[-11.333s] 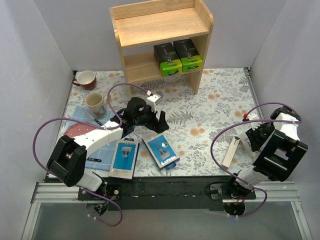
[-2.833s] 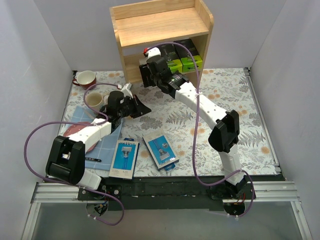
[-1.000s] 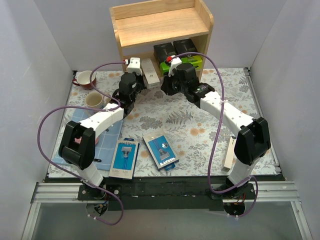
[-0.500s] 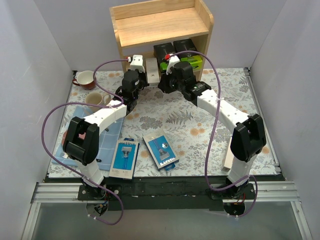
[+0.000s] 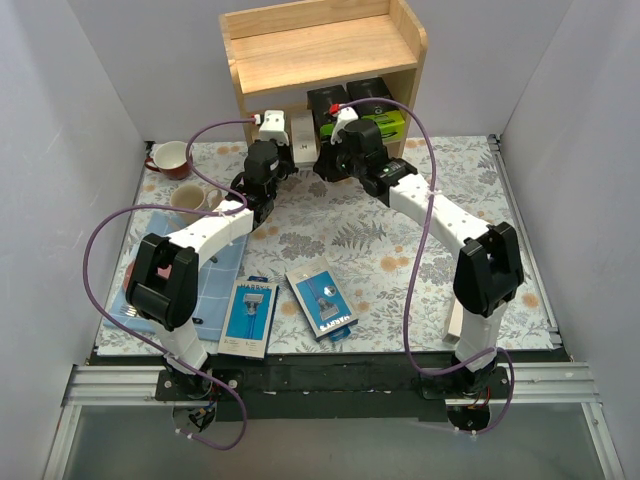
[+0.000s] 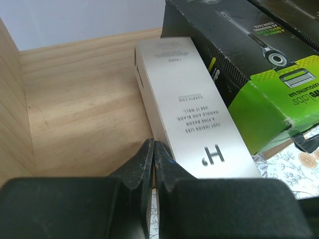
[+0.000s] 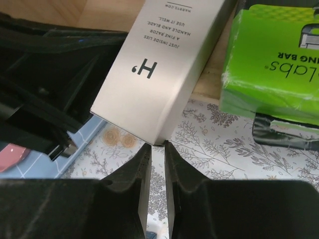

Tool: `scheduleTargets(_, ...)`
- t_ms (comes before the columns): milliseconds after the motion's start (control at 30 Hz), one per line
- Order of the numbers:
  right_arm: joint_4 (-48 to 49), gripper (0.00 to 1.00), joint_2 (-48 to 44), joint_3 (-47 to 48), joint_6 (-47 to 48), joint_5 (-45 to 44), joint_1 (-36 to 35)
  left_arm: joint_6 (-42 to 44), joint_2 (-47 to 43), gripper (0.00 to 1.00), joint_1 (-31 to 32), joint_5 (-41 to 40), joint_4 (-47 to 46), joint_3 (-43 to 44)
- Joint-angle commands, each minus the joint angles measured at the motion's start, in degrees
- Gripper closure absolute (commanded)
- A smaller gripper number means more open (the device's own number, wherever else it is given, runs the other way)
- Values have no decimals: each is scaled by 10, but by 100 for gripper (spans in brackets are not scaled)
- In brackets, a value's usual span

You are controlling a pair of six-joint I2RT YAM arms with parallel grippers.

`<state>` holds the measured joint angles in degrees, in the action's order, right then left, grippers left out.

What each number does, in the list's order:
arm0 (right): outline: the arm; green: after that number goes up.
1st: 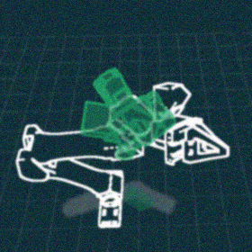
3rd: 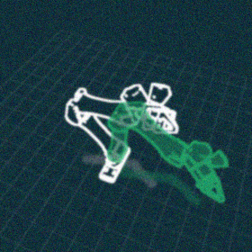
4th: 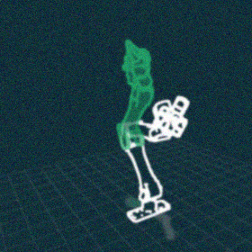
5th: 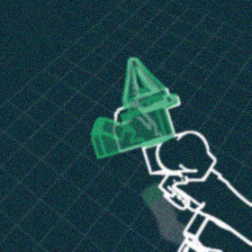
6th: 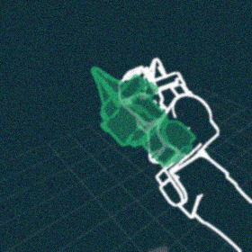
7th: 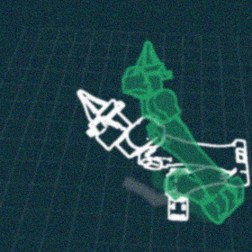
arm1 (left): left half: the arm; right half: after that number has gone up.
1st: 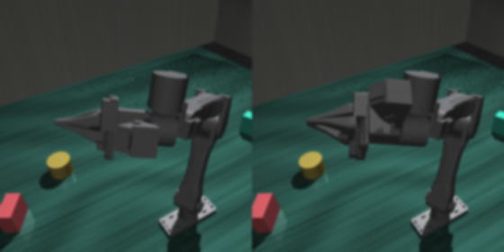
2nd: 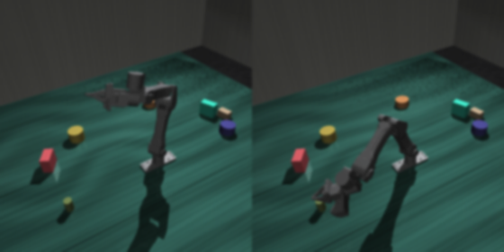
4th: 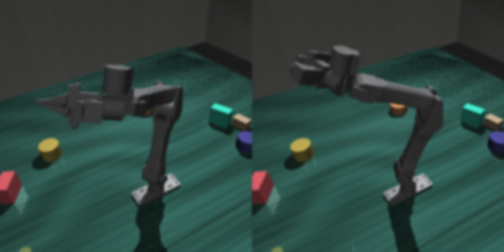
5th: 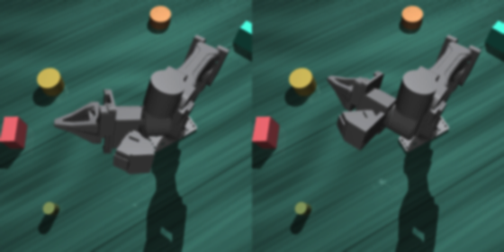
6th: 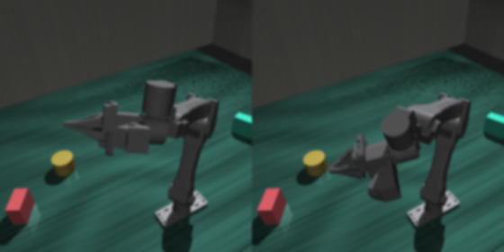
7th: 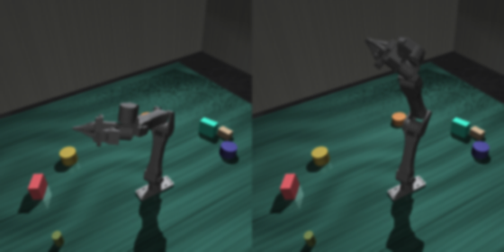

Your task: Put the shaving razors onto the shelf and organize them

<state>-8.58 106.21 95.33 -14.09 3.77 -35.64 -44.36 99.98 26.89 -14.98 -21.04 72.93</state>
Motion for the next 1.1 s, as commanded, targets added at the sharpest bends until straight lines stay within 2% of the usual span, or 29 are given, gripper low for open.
scheduleTargets(0,24,76,18,47,-14,-25,6,1,-11,98,4,-10,2,13)
scheduleTargets(333,26,74,33,70,-18,-35,9,3,16,93,4,-10,-10,34)
scheduleTargets(533,27,72,36,71,-14,-71,13,2,42,93,4,-1,-10,64)
scheduleTargets(800,29,71,48,80,-18,-63,19,4,57,91,4,-15,-9,82)
scheduleTargets(1067,33,71,77,111,-38,-46,19,21,52,82,6,-31,-11,79)
